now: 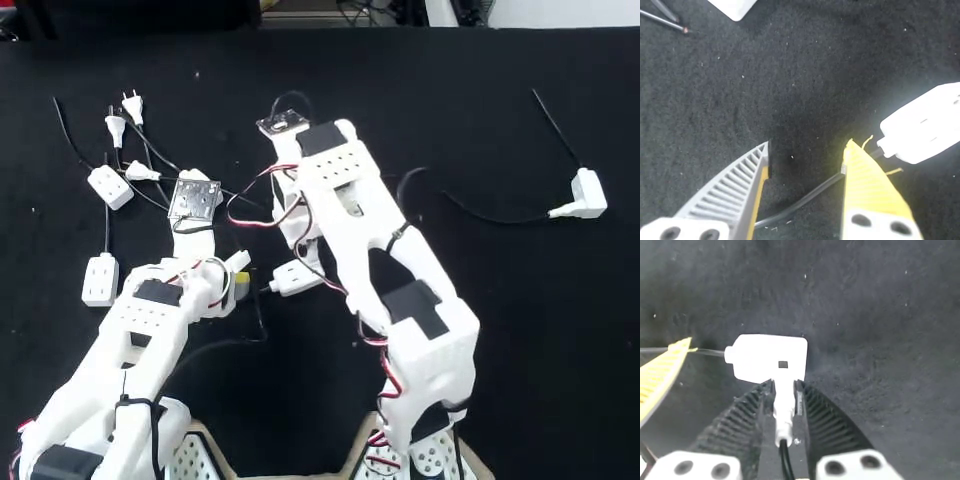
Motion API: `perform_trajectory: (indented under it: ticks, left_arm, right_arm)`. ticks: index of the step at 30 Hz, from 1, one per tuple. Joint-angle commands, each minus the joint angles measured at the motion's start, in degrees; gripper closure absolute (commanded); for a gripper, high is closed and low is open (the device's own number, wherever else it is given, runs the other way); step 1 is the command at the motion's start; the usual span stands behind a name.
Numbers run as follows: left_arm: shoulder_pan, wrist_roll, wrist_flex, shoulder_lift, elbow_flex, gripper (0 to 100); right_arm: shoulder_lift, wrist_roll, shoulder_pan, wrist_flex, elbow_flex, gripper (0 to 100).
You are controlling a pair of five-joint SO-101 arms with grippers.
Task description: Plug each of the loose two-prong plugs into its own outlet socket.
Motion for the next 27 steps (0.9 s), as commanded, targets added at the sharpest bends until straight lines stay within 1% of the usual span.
perform_trajectory:
  ticks: [1,4,9,12,19,27]
  left_arm:
    - [0.4,0.26,-0.7,-1.67,-0.48,76]
    - [0.4,0.26,-0.7,-1.67,-0.48,76]
    - [0.4,0.26,-0.7,-1.67,-0.48,76]
    - [0.4,0.26,-0.7,-1.67,-0.48,76]
    - [0.13,0.26,-0.7,-1.67,-0.48,76]
    - [0.31,0.26,-0.7,-1.67,-0.48,76]
  right_arm:
    - [0.22,-0.09,0.53,-1.05,-0.04,98.8]
    - [0.57,-0.09,0.35,-0.79,0.04,98.8]
    - [-0.22,0.0,0.18,3.16,-1.8,98.8]
    - [-0.48,0.0,0.18,3.78,-2.15,98.8]
    - [-0.04,2.2,1.32,-1.14,-0.13,98.8]
    - [-0.04,2.29,1.49,-1.23,2.24,98.8]
